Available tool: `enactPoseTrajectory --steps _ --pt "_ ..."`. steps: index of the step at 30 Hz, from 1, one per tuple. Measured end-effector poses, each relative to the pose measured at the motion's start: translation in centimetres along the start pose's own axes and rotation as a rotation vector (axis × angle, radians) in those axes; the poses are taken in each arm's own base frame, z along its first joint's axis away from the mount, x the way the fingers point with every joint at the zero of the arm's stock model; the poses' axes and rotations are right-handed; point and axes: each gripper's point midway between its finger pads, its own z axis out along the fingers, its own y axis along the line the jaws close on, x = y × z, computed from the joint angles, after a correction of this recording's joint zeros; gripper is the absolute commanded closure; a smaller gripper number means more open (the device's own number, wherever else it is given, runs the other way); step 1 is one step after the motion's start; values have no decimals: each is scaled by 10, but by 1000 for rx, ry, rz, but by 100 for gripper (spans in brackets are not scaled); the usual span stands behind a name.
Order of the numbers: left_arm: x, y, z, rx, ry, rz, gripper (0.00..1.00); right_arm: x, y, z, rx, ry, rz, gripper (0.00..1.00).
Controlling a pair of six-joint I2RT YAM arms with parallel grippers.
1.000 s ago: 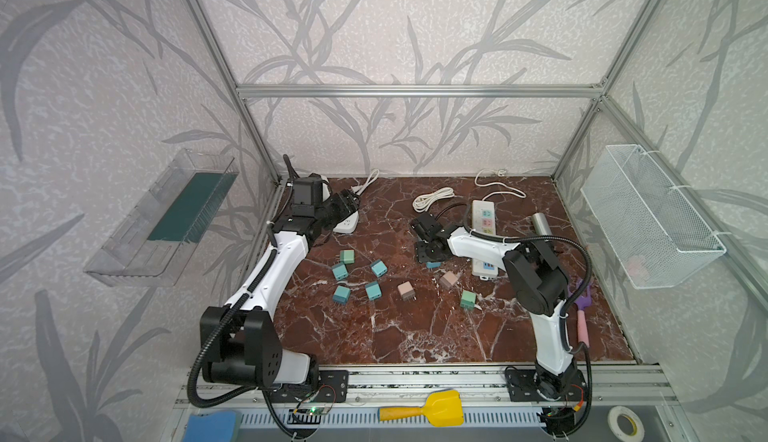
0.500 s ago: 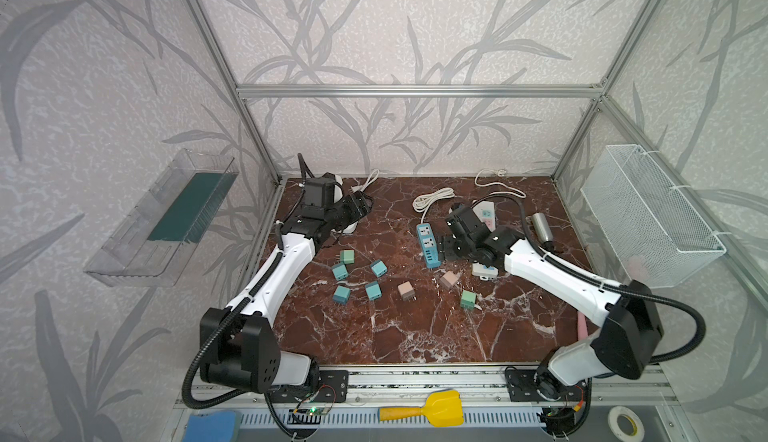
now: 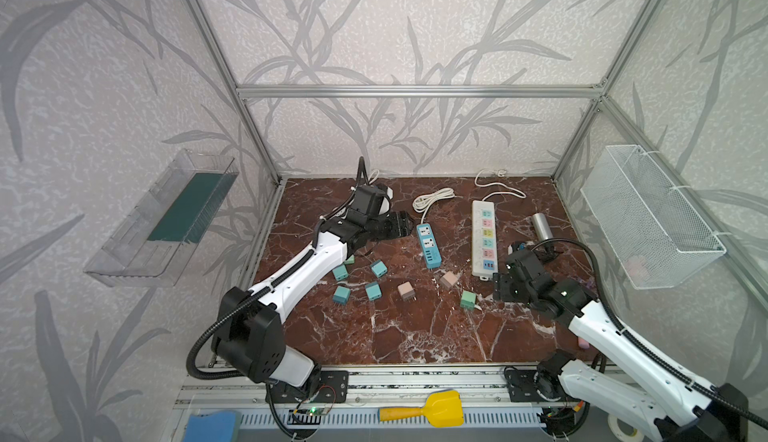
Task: Insert the plug
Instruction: 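Reach left gripper down to the green adapter while right gripper draws back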
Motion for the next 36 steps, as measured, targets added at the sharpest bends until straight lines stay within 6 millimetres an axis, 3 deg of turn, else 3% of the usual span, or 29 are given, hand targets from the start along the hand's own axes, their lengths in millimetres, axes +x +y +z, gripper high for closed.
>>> enactPoseTrajectory --steps 5,9,12,17,20,23,26,32,36 --pt "28 -26 6 -78 3 207 27 4 -1 -2 -40 6 42 15" --pt "53 -46 8 -117 16 312 30 9 0 -5 -82 -15 70 22" --pt "81 -56 11 -153 79 341 35 14 -9 -4 -87 -33 124 33" --pt "128 -72 34 -218 227 345 35 10 -26 -2 -87 -78 234 61" --pt "167 -79 46 -246 318 375 34 7 -32 0 -94 -104 275 70" --pt "202 -90 61 -256 403 407 33 6 -34 3 -99 -109 294 70" --pt "223 -99 78 -262 460 422 33 6 -35 6 -99 -106 305 67" --pt "225 -106 101 -285 481 416 30 7 -34 11 -107 -102 309 45" --pt "219 -114 114 -290 469 417 28 10 -34 13 -111 -98 312 39"
